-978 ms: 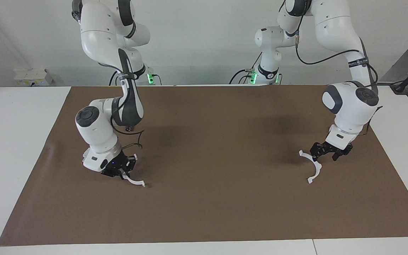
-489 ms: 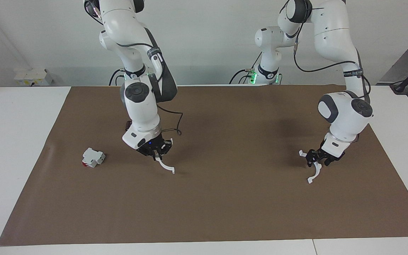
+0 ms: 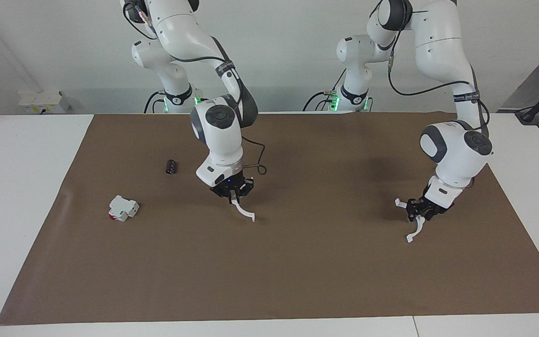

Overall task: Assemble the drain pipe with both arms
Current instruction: 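Lift the clamp halves with both grippers and carry them toward the center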

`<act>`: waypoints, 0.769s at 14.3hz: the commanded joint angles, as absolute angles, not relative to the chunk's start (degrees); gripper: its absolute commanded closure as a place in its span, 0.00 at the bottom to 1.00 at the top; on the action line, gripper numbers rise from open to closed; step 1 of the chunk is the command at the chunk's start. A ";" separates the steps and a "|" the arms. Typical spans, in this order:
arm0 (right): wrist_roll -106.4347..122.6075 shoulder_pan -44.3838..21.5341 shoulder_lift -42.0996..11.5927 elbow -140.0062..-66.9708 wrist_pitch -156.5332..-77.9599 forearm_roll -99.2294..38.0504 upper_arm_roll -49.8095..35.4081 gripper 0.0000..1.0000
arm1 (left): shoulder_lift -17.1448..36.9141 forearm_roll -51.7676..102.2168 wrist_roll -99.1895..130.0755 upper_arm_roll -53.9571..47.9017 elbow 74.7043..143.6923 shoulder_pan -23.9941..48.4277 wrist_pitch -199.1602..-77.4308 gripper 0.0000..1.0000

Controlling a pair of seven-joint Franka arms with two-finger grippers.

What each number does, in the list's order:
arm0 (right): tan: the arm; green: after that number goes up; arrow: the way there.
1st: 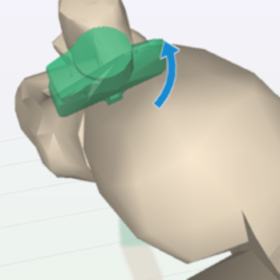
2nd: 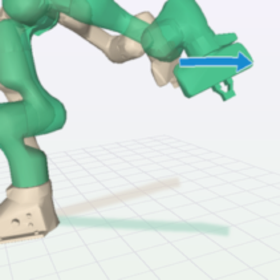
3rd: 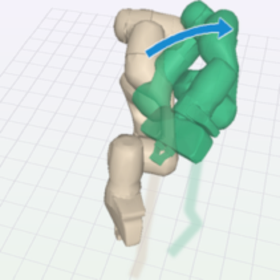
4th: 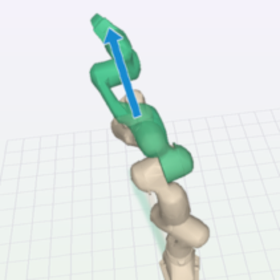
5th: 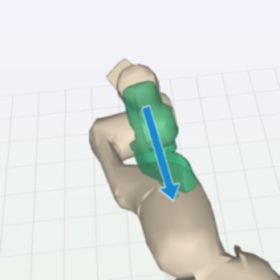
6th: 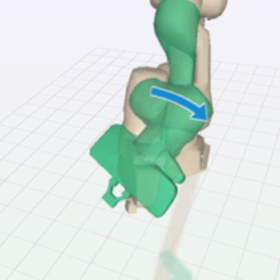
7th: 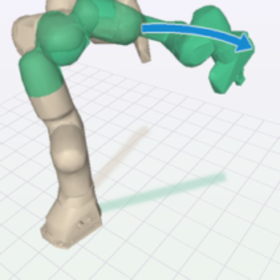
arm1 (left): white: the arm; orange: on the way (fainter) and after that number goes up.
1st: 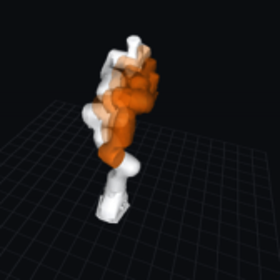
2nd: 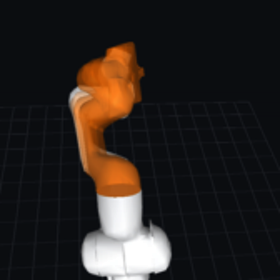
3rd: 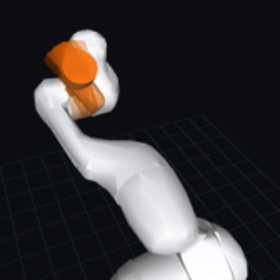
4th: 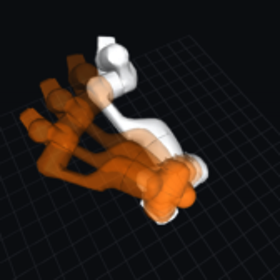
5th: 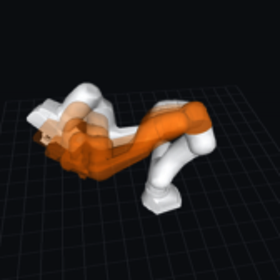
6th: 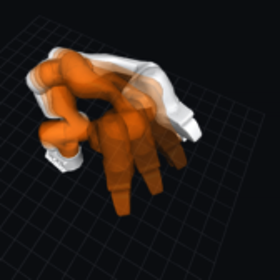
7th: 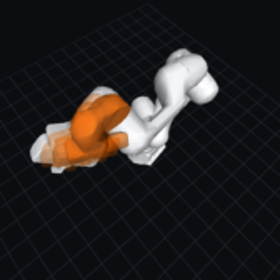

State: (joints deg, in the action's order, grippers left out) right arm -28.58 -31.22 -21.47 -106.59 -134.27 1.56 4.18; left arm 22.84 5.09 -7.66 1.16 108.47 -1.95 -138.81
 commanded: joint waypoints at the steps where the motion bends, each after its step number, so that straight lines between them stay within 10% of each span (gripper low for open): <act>1: -30.76 -32.69 -21.62 -107.75 -136.49 3.51 4.22 1.00 | 22.50 6.42 -8.88 0.97 109.69 -2.46 -140.10 0.39; 11: -33.05 -35.77 -22.94 -111.01 -142.47 4.31 4.22 1.00 | 22.50 6.42 -8.53 0.97 109.07 -2.64 -139.48 0.63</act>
